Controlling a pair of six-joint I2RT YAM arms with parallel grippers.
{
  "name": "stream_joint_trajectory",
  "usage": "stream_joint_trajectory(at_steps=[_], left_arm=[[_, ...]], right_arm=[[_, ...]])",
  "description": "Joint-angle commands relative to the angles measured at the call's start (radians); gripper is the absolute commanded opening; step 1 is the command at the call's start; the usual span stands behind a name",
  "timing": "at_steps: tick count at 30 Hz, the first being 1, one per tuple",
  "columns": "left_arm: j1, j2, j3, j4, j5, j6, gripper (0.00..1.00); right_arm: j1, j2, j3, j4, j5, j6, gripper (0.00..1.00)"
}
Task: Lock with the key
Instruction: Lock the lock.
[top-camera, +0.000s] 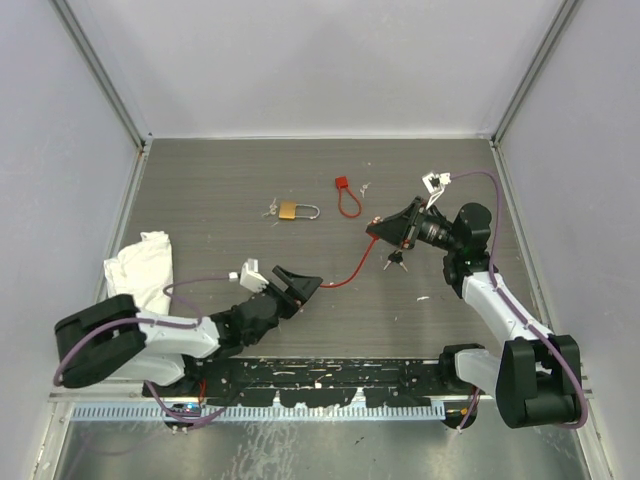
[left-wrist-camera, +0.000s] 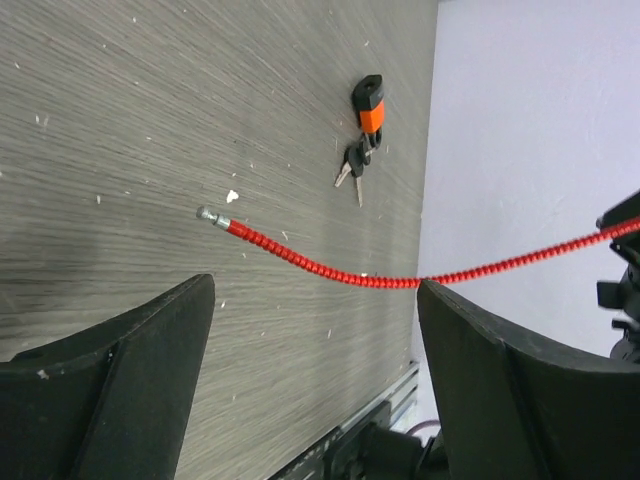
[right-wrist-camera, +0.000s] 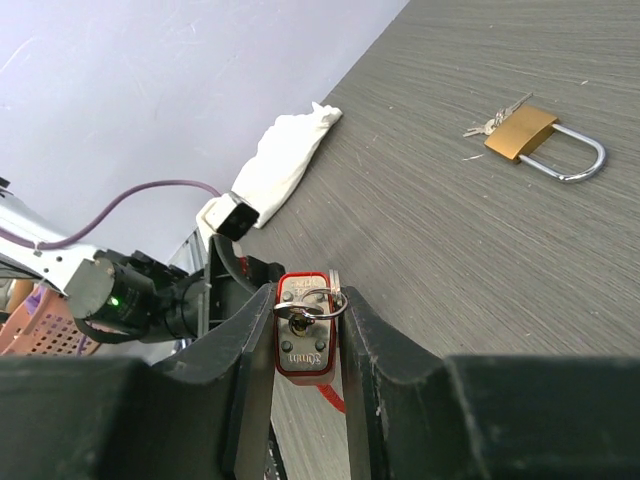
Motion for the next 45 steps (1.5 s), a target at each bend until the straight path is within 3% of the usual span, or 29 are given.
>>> stream_joint_trajectory(at_steps=[1, 9, 16, 21, 34, 45], left_arm=[[-0.031, 0.127, 0.043, 0.163, -0.118, -0.16, 0.81], [-0.066, 0.351, 0.066, 0.369, -0.223, -0.309, 0.59], [-0.065, 0.542, 0.091, 0.614, -0.28, -0.341, 0.49], [-0.066, 0.687, 0.115, 0.752, -0.272, -0.4, 0.32], [-0.065, 0.606, 0.097, 0.752, -0.261, -0.299, 0.39], [-0.066, 0.603, 0.078, 0.752, -0.28, -0.324, 0.31]], right_arm=[[-0.003, -0.021, 0.003, 0.11, 0.016, 0.05, 0.01], [-0.003, -0.02, -0.004, 0.121, 0.014, 0.057, 0.01], [-0.004, -0.019, -0.008, 0.122, 0.012, 0.056, 0.01], [-0.003, -0.018, -0.009, 0.122, 0.012, 0.055, 0.01], [-0.003, -0.026, 0.002, 0.049, 0.041, -0.013, 0.01], [-0.003, -0.029, 0.005, 0.034, 0.038, -0.027, 0.01]])
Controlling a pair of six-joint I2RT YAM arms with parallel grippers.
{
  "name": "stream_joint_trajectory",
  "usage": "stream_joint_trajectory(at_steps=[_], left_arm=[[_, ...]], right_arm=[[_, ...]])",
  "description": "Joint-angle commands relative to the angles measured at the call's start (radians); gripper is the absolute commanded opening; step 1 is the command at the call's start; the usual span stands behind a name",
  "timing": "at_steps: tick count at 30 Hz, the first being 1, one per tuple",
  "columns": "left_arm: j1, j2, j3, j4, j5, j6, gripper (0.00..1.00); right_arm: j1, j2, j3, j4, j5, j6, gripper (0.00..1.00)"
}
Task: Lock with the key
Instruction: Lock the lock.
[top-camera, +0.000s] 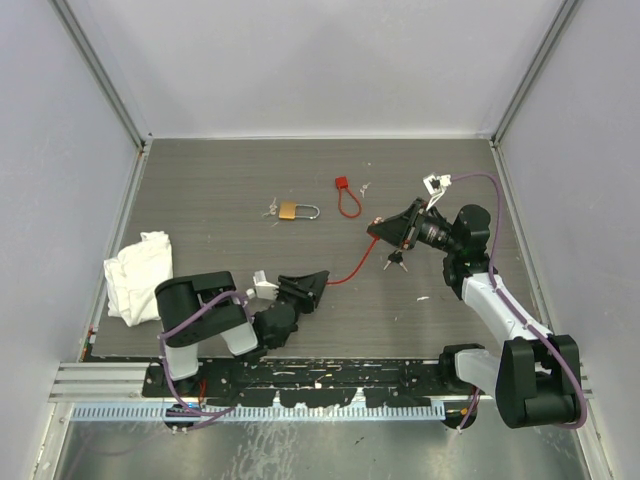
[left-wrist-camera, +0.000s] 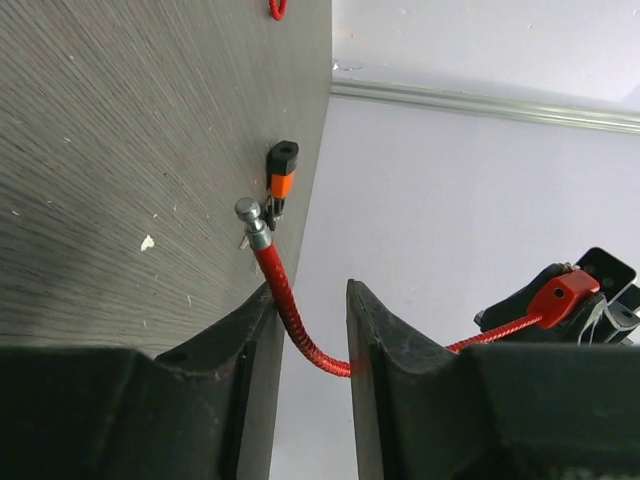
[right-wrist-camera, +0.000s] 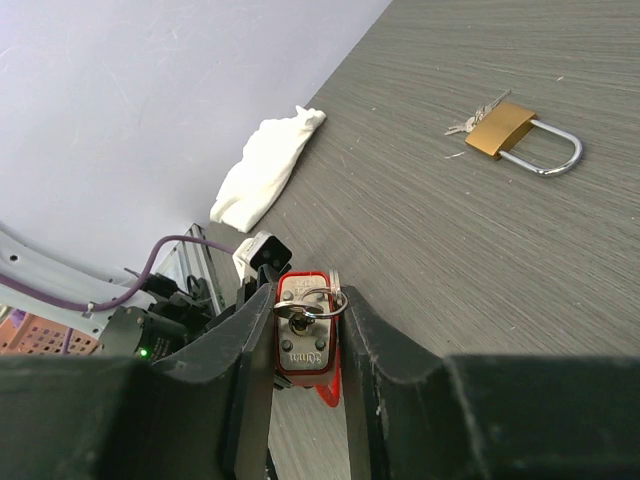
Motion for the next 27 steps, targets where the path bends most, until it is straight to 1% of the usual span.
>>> stream_joint_trajectory(at_steps=[1, 3, 6, 8, 10, 13, 15, 18, 20, 22, 25, 27], left_arm=[[-0.004, -0.013, -0.019, 0.053, -0.056, 0.003, 0.3], [-0.002, -0.019, -0.032, 0.053, -0.067, 0.02, 0.26], [0.015, -0.03, -0.036, 0.053, -0.044, 0.069, 0.14], [0.031, -0.045, -0.028, 0.053, -0.01, 0.135, 0.06], [0.047, -0.061, -0.017, 0.053, 0.03, 0.22, 0.0], [0.066, -0.109, 0.009, 0.045, 0.106, 0.409, 0.0], [0.068, -0.163, 0.03, -0.004, 0.163, 0.542, 0.0], [0.069, -0.29, 0.083, -0.212, 0.259, 0.755, 0.0], [0.068, -0.387, 0.13, -0.423, 0.316, 0.871, 0.0], [0.065, -0.471, 0.167, -0.599, 0.349, 0.984, 0.0], [0.063, -0.569, 0.193, -0.753, 0.379, 1.118, 0.0], [0.062, -0.604, 0.209, -0.834, 0.402, 1.184, 0.0]], right_arm=[[-0.003, -0.029, 0.023, 0.037, -0.001, -0.018, 0.01], [-0.002, -0.028, 0.024, 0.037, -0.005, -0.018, 0.01], [-0.001, -0.027, 0.024, 0.04, -0.012, -0.02, 0.01], [0.003, -0.027, 0.026, 0.04, -0.019, -0.027, 0.01], [0.015, -0.027, 0.031, 0.035, -0.033, -0.042, 0.01], [0.046, -0.028, 0.056, -0.035, -0.049, -0.12, 0.01], [0.071, -0.032, 0.072, -0.084, -0.055, -0.175, 0.01], [0.093, -0.037, 0.088, -0.124, -0.07, -0.224, 0.01], [0.106, -0.043, 0.099, -0.15, -0.079, -0.255, 0.01], [0.117, -0.045, 0.107, -0.17, -0.089, -0.278, 0.01], [0.129, -0.05, 0.113, -0.174, -0.108, -0.289, 0.01], [0.136, -0.049, 0.116, -0.172, -0.12, -0.291, 0.01]])
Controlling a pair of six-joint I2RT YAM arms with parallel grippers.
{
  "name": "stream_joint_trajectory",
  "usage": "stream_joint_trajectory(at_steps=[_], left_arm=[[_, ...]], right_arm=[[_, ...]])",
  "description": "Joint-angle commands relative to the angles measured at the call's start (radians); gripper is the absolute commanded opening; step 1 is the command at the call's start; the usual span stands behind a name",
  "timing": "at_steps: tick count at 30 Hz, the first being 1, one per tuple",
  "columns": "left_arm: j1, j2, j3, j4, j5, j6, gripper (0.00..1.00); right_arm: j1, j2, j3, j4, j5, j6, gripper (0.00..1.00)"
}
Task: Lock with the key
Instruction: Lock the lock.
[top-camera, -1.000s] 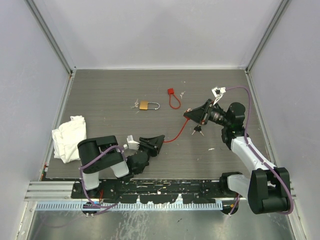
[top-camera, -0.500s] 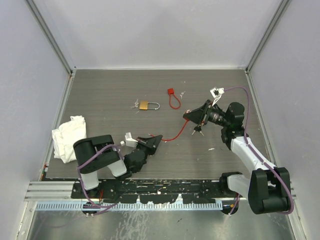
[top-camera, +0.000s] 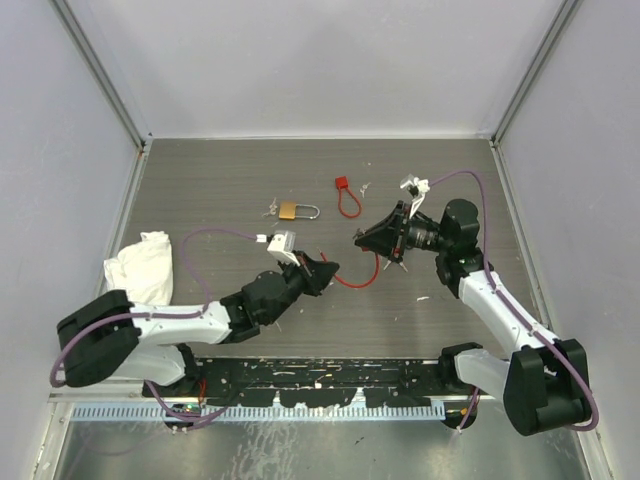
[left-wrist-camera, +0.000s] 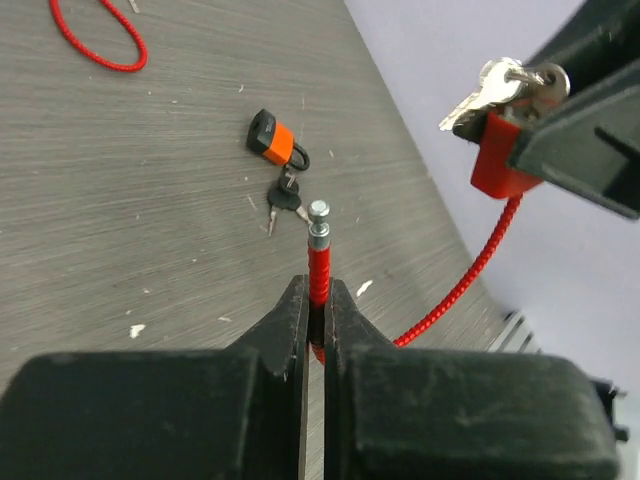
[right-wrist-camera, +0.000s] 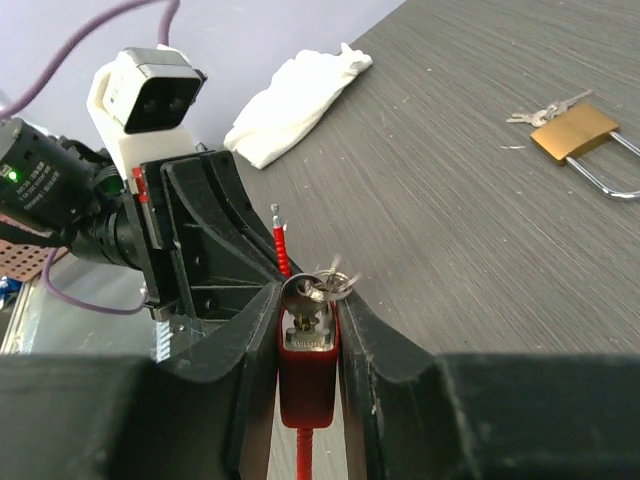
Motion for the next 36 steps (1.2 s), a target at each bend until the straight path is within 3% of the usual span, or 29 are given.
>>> stream_joint_trajectory(at_steps=[1, 9, 22, 27, 36], left_arm=[[-0.005, -0.109, 0.06, -0.282, 0.085, 0.287, 0.0], [-0.027, -0.141, 0.067, -0.364, 0.131, 0.436, 0.0], [-0.032, -0.139, 0.116, -0.396, 0.217, 0.528, 0.0], [-0.033, -0.102, 0.202, -0.486, 0.306, 0.532, 0.0], [-0.032, -0.038, 0.265, -0.484, 0.373, 0.472, 0.0]], right_arm=[[0.021, -0.025, 0.044, 0.006, -0.053, -0.045, 0.01], [0.042, -0.014, 0.03, 0.071, -0.084, -0.003, 0.01], [0.084, -0.004, 0.02, 0.063, -0.068, -0.034, 0.01], [0.087, 0.0, 0.008, 0.076, -0.03, -0.018, 0.01], [0.085, 0.013, -0.043, 0.245, -0.018, 0.123, 0.01]])
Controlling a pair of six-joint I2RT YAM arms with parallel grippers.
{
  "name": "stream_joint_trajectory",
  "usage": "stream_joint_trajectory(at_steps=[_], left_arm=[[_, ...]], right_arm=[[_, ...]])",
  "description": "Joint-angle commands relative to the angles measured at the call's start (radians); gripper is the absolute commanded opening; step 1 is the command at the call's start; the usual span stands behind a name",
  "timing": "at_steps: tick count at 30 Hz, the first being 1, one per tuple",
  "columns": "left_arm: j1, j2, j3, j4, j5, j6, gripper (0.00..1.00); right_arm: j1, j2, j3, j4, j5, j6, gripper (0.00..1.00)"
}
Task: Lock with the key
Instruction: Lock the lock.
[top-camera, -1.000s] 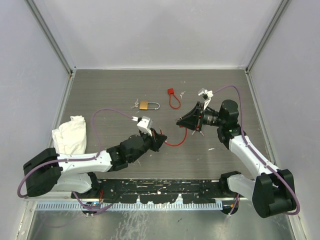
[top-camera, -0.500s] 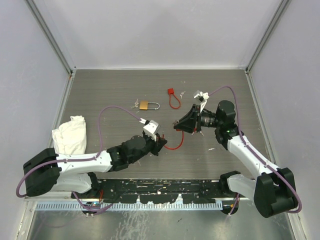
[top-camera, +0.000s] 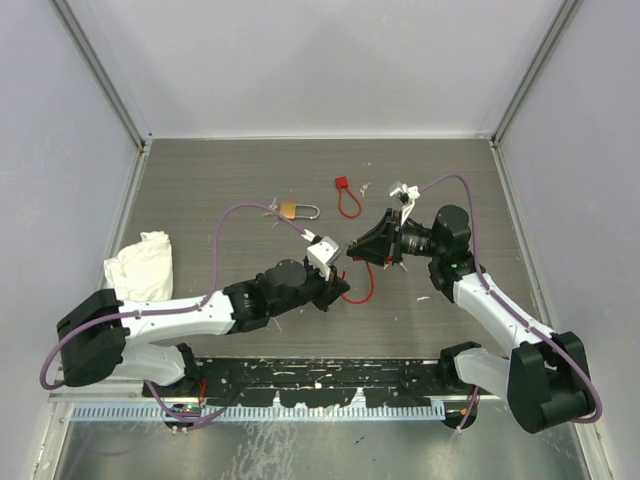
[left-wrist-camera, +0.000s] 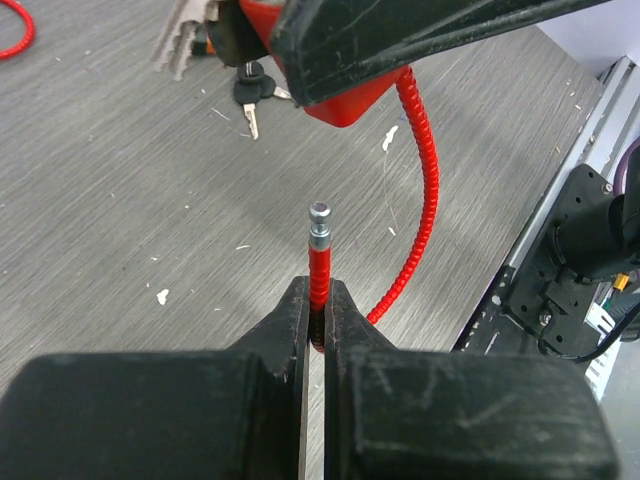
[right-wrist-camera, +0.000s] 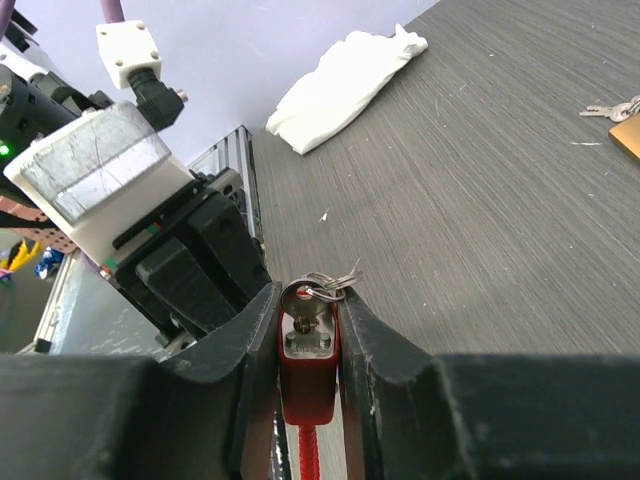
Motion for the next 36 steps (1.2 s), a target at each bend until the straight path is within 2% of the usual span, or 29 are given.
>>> stream_joint_trajectory(at_steps=[1, 19, 36], left_arm=[[-0.005, 0.022, 0.061, 0.017, 0.052, -0.02, 0.0], [0.009, 0.081, 0.113, 0.113, 0.105, -0.058, 0.0], [0.036, 0.107, 0.131, 0.181, 0.17, -0.097, 0.0]], right_arm=[[0.004, 0.002, -0.013, 0.159, 0.017, 0.079, 0.01], [0.003, 0.006, -0.063, 0.311, 0.039, 0.194, 0.01], [0.005, 0.01, -0.066, 0.31, 0.047, 0.192, 0.01]])
